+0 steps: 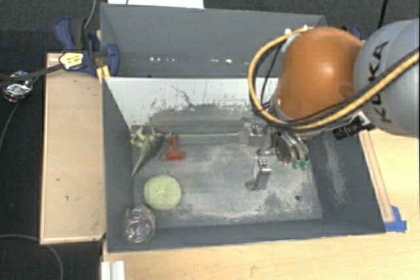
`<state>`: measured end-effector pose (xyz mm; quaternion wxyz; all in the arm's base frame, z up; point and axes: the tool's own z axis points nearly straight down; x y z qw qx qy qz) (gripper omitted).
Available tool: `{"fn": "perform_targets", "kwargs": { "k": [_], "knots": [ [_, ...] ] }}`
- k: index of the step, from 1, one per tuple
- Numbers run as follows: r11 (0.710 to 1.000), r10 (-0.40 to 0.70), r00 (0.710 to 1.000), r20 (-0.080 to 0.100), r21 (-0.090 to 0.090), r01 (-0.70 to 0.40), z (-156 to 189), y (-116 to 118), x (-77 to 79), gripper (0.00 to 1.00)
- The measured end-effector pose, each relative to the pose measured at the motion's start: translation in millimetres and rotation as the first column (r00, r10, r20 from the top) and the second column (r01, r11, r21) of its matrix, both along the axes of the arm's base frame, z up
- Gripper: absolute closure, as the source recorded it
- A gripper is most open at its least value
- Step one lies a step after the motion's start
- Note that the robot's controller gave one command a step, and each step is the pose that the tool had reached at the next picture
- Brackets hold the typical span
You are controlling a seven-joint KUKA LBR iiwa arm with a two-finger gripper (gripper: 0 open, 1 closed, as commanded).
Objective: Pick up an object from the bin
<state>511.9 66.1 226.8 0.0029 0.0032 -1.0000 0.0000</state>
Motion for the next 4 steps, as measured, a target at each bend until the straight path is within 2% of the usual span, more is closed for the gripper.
{"fn": "perform_targets", "kwargs": {
  "k": [1, 2, 3, 4],
  "knots": [
    [1.0, -0.002, 1.0, 0.008, 0.001, 0.002, 4, 0, 1.5, 0.0],
    [0.997, 0.077, 0.997, 0.015, -0.001, -0.077, -15, 17, 0.7, 0.0],
    [0.98, 0.198, 0.98, 0.007, 0.001, -0.198, -47, 42, -0.2, 0.0],
    [1.0, 0.02, 1.0, 0.012, 0.001, -0.02, -83, 69, 13.4, 0.0]
  ]
}}
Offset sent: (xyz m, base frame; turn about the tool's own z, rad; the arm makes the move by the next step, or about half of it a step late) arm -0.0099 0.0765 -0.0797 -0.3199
